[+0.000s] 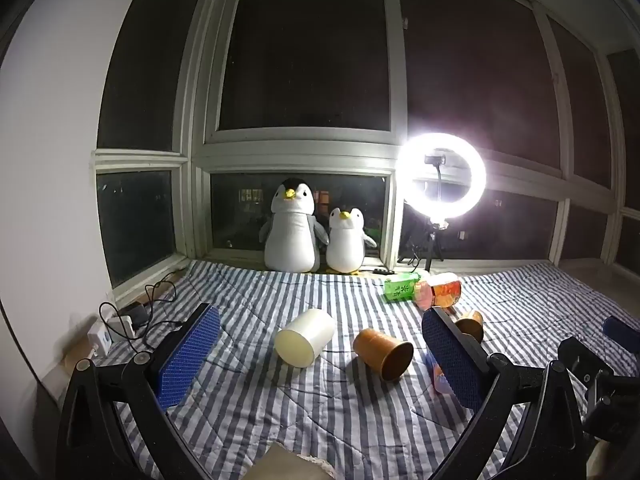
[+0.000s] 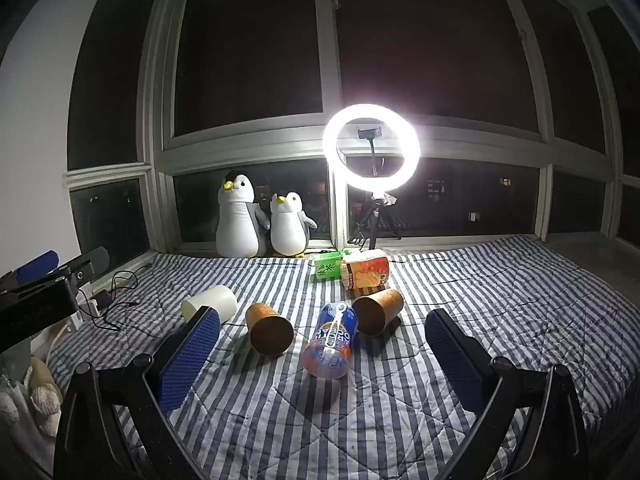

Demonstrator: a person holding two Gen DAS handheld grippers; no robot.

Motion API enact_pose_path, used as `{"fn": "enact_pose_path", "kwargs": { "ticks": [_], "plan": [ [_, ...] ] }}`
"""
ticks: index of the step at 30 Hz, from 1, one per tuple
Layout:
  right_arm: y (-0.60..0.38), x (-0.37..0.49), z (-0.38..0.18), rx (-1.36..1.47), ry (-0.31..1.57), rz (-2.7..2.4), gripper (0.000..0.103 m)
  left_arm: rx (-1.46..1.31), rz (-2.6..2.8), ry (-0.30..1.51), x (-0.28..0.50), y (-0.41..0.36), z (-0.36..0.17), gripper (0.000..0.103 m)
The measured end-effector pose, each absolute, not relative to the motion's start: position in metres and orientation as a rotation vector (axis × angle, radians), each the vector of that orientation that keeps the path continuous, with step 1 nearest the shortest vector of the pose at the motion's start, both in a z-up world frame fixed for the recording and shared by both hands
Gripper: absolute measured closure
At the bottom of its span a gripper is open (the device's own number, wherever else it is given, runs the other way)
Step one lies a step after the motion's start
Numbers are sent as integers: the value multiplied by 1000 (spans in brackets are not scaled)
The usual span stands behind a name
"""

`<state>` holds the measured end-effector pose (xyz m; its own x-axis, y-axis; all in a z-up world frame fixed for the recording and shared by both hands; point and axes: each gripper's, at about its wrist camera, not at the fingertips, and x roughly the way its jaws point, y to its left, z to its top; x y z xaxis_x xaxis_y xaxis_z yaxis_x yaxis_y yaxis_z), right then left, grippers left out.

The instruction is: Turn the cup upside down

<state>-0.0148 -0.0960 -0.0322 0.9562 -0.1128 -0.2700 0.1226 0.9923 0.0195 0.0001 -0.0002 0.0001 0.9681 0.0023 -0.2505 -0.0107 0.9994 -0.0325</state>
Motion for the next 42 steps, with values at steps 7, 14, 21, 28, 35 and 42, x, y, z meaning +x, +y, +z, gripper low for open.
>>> {"fn": "enact_pose_path", "kwargs": {
  "ticks": [7, 14, 21, 28, 35, 42],
  "plan": [
    [-101, -16, -28, 46, 273, -119, 2, -30, 11, 252, 7, 2, 0, 1],
    [-97, -13, -28, 32, 263, -142, 2, -36, 11, 246, 4, 6, -1, 1],
    [-99, -13, -28, 30, 258, -163, 2, -33, 12, 245, 2, 5, -4, 1],
    [-99, -14, -27, 29, 253, -169, 2, -31, 13, 243, 1, 4, -5, 1],
    [-99, -14, -27, 28, 252, -173, 2, -29, 11, 250, 0, 2, -7, 1],
    [-100, -13, -27, 28, 251, -175, 2, -28, 11, 252, 1, 2, -5, 1]
  ]
}}
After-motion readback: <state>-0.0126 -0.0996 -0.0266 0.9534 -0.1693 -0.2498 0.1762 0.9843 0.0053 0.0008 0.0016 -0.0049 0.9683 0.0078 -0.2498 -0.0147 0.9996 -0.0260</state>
